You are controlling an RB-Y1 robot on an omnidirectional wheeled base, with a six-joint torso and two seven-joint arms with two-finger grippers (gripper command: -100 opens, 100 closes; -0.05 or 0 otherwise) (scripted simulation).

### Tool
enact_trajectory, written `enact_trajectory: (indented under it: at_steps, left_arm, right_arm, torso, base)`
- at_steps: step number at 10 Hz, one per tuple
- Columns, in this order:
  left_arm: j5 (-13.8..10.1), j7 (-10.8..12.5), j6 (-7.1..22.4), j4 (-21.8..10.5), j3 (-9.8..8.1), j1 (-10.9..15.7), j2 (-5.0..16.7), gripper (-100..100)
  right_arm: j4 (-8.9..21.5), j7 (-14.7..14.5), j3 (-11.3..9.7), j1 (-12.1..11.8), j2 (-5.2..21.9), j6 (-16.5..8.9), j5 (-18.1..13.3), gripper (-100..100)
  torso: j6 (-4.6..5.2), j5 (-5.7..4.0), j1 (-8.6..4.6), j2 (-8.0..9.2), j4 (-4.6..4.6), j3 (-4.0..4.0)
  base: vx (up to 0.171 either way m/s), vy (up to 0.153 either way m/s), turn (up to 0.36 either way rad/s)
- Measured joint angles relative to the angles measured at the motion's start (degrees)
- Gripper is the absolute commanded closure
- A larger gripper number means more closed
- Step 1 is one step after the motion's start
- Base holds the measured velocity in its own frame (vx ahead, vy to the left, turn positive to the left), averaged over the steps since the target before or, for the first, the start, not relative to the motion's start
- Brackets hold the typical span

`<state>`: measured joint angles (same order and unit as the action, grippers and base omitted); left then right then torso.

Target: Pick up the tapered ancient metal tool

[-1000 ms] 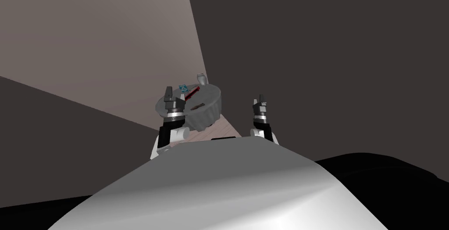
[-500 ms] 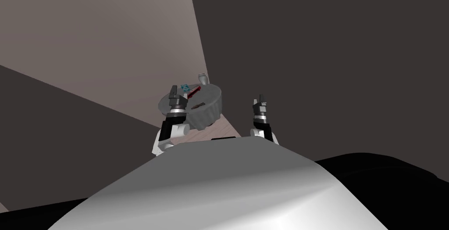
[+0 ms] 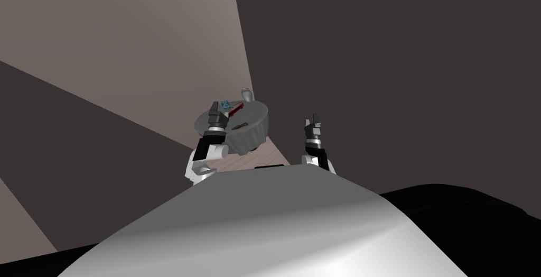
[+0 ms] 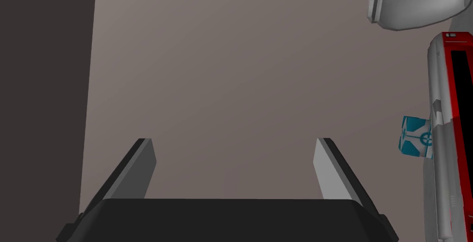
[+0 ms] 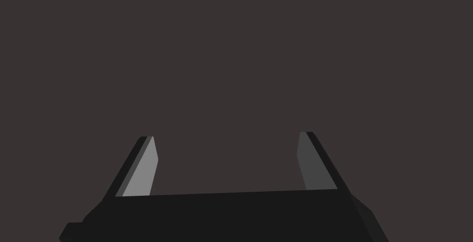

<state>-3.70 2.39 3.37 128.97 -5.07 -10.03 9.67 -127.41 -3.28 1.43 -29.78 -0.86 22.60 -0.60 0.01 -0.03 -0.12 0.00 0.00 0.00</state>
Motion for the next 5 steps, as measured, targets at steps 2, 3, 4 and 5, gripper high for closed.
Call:
enact_trajectory:
  at_steps: [2,3,4,5]
  left_arm:
    - [0.3,0.5,3.0,-0.5,-0.23,1.6,0.4,-100]
    - [0.3,0.9,4.8,-0.8,-0.43,2.6,0.7,-100]
    - [0.5,0.9,6.2,-0.9,-0.33,2.8,0.5,-100]
    - [0.7,1.3,7.8,-1.2,-0.57,4.0,0.9,-100]
  right_arm:
    - [0.0,0.0,0.0,0.0,0.0,0.0,0.0,0]
    - [0.0,0.0,0.0,0.0,0.0,0.0,0.0,0]
    - [0.0,0.0,0.0,0.0,0.0,0.0,0.0,0]
    - [0.0,0.0,0.0,0.0,0.0,0.0,0.0,0]
  torso:
    - [-0.02,0.01,0.04,0.0,0.0,0.0]
    - [0.01,0.01,0.03,0.0,0.0,0.0]
    - [0.01,0.01,0.05,-0.02,0.0,-0.01]
    - [-0.01,0.01,0.04,-0.01,0.0,-0.01]
  base:
    - [-0.011,-0.023,0.086]
    - [-0.002,-0.012,-0.019]
    - [-0.009,-0.021,0.087]
    - [-0.009,-0.027,0.072]
